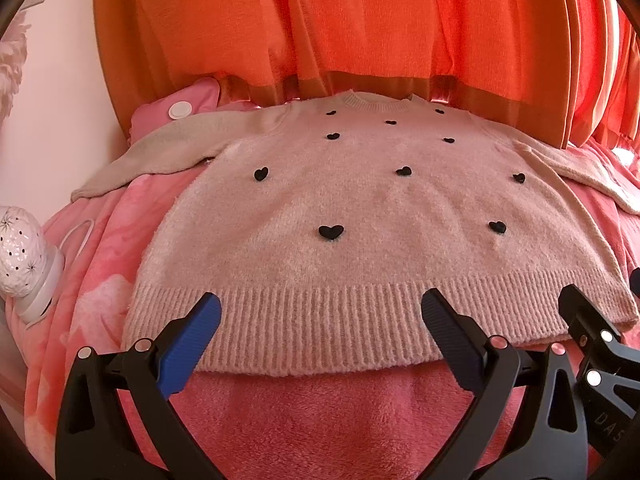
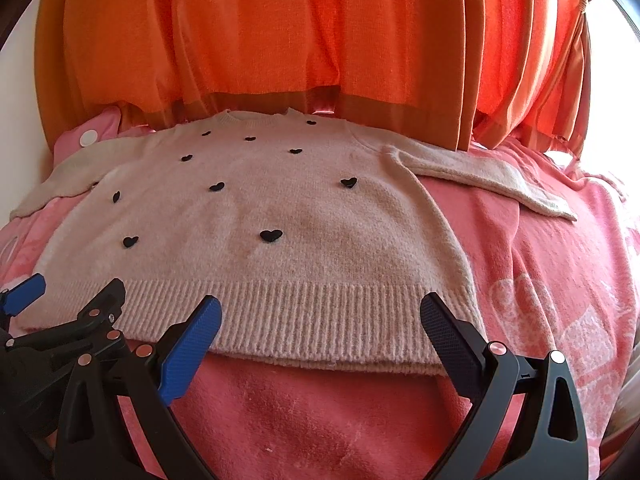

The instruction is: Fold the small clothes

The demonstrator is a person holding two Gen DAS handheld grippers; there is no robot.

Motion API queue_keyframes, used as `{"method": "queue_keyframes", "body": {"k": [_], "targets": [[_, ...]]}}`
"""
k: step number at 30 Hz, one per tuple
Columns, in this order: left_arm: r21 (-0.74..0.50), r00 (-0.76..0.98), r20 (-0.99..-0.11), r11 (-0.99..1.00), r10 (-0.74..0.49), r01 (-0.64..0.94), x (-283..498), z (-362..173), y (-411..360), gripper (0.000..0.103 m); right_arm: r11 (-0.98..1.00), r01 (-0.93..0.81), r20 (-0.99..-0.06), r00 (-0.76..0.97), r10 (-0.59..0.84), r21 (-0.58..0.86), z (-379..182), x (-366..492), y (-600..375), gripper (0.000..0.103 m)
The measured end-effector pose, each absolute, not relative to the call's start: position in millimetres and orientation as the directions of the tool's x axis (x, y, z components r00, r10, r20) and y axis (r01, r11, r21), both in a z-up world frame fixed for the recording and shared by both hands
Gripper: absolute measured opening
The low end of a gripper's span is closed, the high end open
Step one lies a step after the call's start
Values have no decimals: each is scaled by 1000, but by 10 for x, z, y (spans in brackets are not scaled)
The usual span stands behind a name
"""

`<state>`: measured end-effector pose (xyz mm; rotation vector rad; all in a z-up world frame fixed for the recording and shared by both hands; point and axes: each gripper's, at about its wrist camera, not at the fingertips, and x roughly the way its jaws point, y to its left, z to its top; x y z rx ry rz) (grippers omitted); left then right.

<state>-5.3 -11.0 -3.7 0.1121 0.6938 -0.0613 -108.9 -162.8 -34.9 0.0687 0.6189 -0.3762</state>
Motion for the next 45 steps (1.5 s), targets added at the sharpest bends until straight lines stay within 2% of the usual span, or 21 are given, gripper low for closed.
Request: {"method": "queue_keyframes", "body": {"k": [45], "targets": [[85,772,-636,992,-19,95,-44,-34,-73,98,931,363,-578,751,-321,-45,-345,-1099,-1635,98]]}}
